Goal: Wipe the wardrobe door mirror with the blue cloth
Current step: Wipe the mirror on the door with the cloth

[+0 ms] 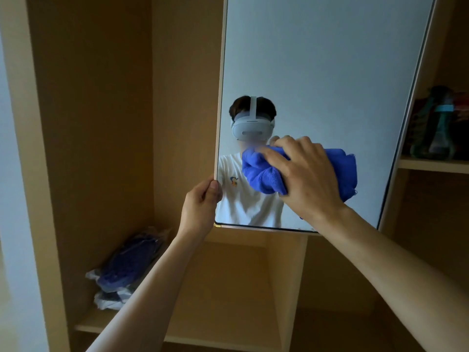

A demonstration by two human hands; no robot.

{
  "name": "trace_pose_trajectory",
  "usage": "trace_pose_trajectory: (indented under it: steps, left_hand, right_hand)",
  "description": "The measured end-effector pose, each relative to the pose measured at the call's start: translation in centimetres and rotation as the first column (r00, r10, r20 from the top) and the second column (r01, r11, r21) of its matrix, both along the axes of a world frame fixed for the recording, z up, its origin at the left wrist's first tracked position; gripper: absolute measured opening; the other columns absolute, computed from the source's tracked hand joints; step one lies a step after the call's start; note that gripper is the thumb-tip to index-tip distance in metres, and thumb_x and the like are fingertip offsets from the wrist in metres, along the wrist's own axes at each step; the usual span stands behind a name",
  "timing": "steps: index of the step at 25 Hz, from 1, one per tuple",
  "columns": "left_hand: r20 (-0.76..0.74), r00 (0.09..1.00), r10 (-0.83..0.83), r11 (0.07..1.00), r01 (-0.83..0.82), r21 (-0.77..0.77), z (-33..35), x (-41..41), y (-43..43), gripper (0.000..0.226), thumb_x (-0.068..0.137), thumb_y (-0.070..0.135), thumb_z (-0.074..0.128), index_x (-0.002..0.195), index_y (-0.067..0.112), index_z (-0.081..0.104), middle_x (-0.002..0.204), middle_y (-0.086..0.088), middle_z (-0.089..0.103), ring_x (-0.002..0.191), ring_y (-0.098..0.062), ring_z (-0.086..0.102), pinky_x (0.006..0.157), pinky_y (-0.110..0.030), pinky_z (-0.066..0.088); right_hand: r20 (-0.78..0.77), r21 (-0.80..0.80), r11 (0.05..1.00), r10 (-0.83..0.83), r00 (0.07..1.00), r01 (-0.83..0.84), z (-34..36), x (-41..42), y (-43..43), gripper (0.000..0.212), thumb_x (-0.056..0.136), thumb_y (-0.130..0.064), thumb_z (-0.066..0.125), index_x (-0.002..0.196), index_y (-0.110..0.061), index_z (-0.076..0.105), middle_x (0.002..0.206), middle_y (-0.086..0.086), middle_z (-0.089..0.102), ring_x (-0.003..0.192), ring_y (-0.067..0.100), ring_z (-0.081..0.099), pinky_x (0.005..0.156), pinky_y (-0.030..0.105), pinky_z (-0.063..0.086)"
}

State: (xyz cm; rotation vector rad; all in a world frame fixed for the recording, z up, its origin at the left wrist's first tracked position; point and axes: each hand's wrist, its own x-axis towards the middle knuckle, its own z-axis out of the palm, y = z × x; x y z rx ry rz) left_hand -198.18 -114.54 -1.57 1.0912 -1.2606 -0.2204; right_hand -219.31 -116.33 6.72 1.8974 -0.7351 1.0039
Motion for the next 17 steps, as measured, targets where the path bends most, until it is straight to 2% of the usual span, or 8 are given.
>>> trace_pose_trajectory:
  steps: [2, 4, 6, 10, 13, 15, 17]
  left_hand:
    - [0.007, 1.0, 0.003, 1.0, -0.003, -0.012, -0.2, 0.2, -0.1, 0.034, 0.105, 0.028, 0.044, 0.077, 0.012, 0.054, 0.068, 0.001, 0.055, 0.066, -0.014, 0.049, 0.067, -0.037, 0.043]
    - [0.0, 1.0, 0.005, 1.0, -0.005, -0.009, -0.3, 0.2, -0.1, 0.032, 0.106, 0.027, 0.045, 0.079, 0.012, 0.055, 0.07, -0.004, 0.058, 0.068, -0.014, 0.052, 0.068, -0.037, 0.043]
    - [0.002, 1.0, 0.022, 1.0, -0.022, -0.007, -0.3, 0.1, 0.0, 0.033, 0.107, 0.026, 0.045, 0.08, 0.011, 0.056, 0.072, -0.006, 0.06, 0.069, -0.014, 0.053, 0.068, -0.036, 0.044]
    - [-0.012, 0.998, 0.058, 0.998, -0.058, -0.012, -0.4, -0.4, 0.2, 0.032, 0.107, 0.023, 0.045, 0.081, 0.009, 0.057, 0.075, -0.01, 0.062, 0.069, -0.014, 0.053, 0.067, -0.038, 0.045]
    - [-0.029, 0.995, 0.098, 0.995, -0.098, 0.019, -0.3, -0.9, 0.6, 0.03, 0.107, 0.023, 0.045, 0.082, 0.014, 0.059, 0.072, 0.004, 0.062, 0.064, -0.002, 0.055, 0.066, -0.033, 0.047]
    - [-0.05, 0.993, 0.109, 0.994, -0.107, 0.036, -0.2, -1.1, 0.7, 0.028, 0.107, 0.024, 0.046, 0.087, 0.013, 0.062, 0.076, 0.006, 0.065, 0.066, 0.004, 0.059, 0.068, -0.031, 0.05]
    - [-0.049, 0.99, 0.129, 0.991, -0.127, 0.038, -0.2, -1.2, 0.8, 0.028, 0.107, 0.024, 0.046, 0.089, 0.012, 0.064, 0.078, 0.007, 0.066, 0.066, 0.008, 0.06, 0.066, -0.027, 0.049]
  right_hand:
    - [-0.005, -0.002, 1.0, 0.02, 1.0, -0.02, -0.6, -0.5, -0.4, 0.043, 0.088, -0.016, 0.052, 0.13, -0.019, 0.061, 0.113, 0.009, 0.061, 0.089, 0.033, 0.052, 0.077, 0.044, 0.039]
    - [-0.025, 0.005, 0.999, 0.041, 0.999, -0.041, -2.6, -1.0, -0.7, 0.041, 0.088, -0.014, 0.061, 0.129, -0.018, 0.062, 0.115, 0.01, 0.061, 0.088, 0.032, 0.05, 0.077, 0.045, 0.039]
    - [-0.076, 0.04, 0.997, 0.063, 0.995, -0.06, -5.3, -1.5, -0.7, 0.048, 0.082, -0.013, 0.07, 0.129, -0.018, 0.062, 0.117, 0.009, 0.062, 0.088, 0.031, 0.051, 0.077, 0.045, 0.041]
    - [-0.2, 0.092, 0.994, 0.084, 0.976, -0.066, -10.2, -2.8, -0.1, 0.052, 0.077, -0.018, 0.075, 0.128, -0.018, 0.065, 0.116, 0.009, 0.066, 0.083, 0.028, 0.057, 0.073, 0.045, 0.05]
    - [-0.207, 0.116, 0.991, 0.094, 0.974, -0.071, -10.2, -2.9, -0.1, 0.049, 0.08, -0.016, 0.073, 0.129, -0.019, 0.064, 0.112, 0.007, 0.066, 0.082, 0.027, 0.057, 0.074, 0.044, 0.051]
    - [-0.206, 0.126, 0.989, 0.1, 0.973, -0.075, -9.3, -2.9, 0.0, 0.046, 0.085, -0.016, 0.071, 0.13, -0.02, 0.062, 0.109, 0.006, 0.064, 0.083, 0.026, 0.055, 0.075, 0.044, 0.049]
    - [-0.142, 0.136, 0.987, 0.109, 0.984, -0.09, -8.0, -3.4, 0.0, 0.046, 0.086, -0.015, 0.071, 0.131, -0.019, 0.062, 0.111, 0.008, 0.064, 0.087, 0.028, 0.056, 0.077, 0.045, 0.049]
